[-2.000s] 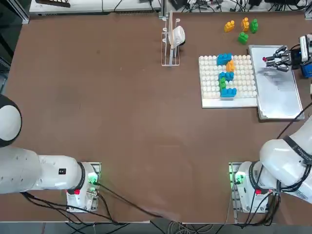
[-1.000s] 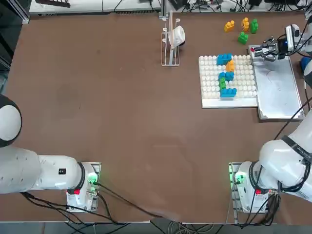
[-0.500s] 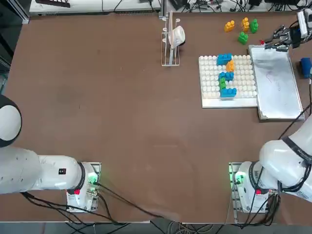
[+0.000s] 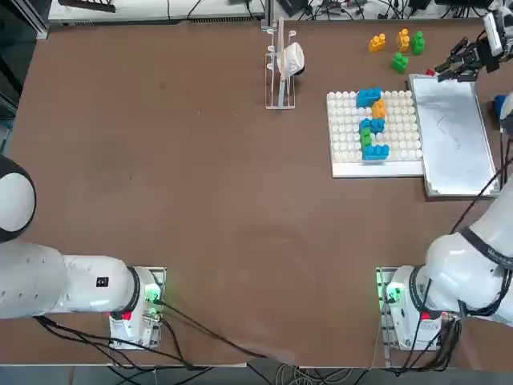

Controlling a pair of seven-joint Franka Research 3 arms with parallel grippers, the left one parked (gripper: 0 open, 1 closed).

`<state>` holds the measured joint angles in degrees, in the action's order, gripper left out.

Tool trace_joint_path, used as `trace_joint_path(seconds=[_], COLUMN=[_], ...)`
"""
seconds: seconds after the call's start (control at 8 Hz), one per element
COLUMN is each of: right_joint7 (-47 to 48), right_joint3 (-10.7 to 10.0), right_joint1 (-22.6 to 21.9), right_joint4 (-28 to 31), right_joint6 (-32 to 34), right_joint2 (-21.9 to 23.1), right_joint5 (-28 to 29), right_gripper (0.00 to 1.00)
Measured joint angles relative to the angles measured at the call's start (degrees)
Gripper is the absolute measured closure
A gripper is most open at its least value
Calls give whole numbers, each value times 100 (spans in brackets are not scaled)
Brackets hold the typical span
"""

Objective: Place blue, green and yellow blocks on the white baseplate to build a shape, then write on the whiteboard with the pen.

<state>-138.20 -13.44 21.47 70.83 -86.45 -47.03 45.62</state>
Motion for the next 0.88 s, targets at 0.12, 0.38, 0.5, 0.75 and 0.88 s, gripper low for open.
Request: trace_joint_path(seconds=[0.12, 0.38, 0.5, 0.75, 0.88], right_joint7=[76, 184, 211, 211, 211], right_joint3=[-311, -597, -618, -623, -623], right_joint1=[-413, -985, -1078, -1101, -1115], right_joint4=[0, 9, 22, 38, 57], right_joint6=[-212, -733, -978, -1351, -1486], right_joint2=[0, -15, -62, -214, -268], right_joint5=[-2, -70, -156, -268, -337], right_gripper=[82, 82, 82, 82, 82])
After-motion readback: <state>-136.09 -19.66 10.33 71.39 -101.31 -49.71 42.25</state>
